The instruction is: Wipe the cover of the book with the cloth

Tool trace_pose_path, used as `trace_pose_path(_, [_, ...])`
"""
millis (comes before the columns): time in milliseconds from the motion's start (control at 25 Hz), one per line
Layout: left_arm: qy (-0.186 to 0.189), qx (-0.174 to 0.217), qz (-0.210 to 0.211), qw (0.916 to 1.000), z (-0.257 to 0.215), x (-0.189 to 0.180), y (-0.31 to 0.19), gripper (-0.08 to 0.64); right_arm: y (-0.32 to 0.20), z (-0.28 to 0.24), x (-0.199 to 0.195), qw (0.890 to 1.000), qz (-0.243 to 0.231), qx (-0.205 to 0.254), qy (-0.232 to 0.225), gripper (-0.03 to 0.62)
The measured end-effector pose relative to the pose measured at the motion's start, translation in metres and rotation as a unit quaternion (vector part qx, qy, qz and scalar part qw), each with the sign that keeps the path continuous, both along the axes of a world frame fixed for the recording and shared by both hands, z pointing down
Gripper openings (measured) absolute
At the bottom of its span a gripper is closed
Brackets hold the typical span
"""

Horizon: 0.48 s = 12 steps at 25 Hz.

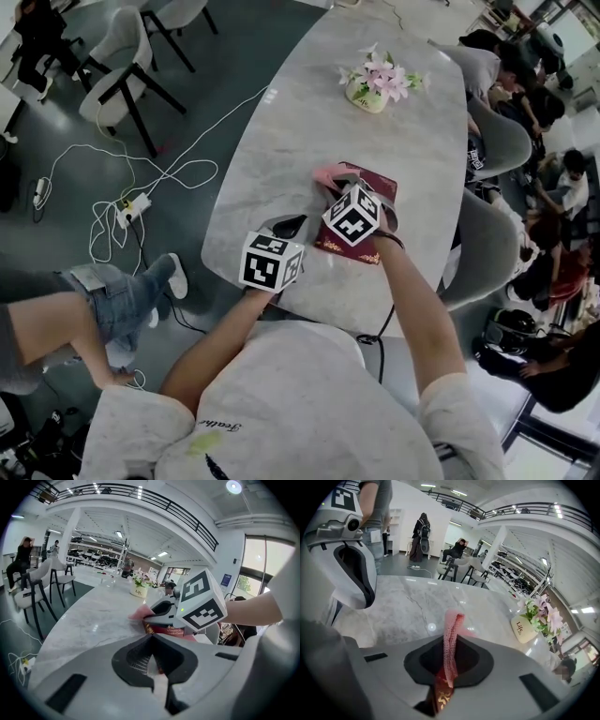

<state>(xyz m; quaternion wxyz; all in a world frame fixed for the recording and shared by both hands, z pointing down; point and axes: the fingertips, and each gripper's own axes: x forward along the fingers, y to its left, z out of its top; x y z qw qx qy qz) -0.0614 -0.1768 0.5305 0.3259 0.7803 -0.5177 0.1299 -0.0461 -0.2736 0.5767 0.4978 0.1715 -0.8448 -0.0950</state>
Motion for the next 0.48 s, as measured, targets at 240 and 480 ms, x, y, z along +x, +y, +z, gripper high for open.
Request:
trace_pose_path(240, [0.0, 0.003, 0.008, 1.0, -0.002, 0.002, 0.003, 0.008, 0.009, 0.001, 0.0, 1.0, 0.002, -0.004, 0.001, 0.02])
trace_pose_path(480, [-0.001, 0.004, 0.011, 0.9999, -0.002, 0.001, 0.006, 0.008, 0.016, 0.002, 0.001, 1.0, 0.007, -0.005, -0.002, 0.02])
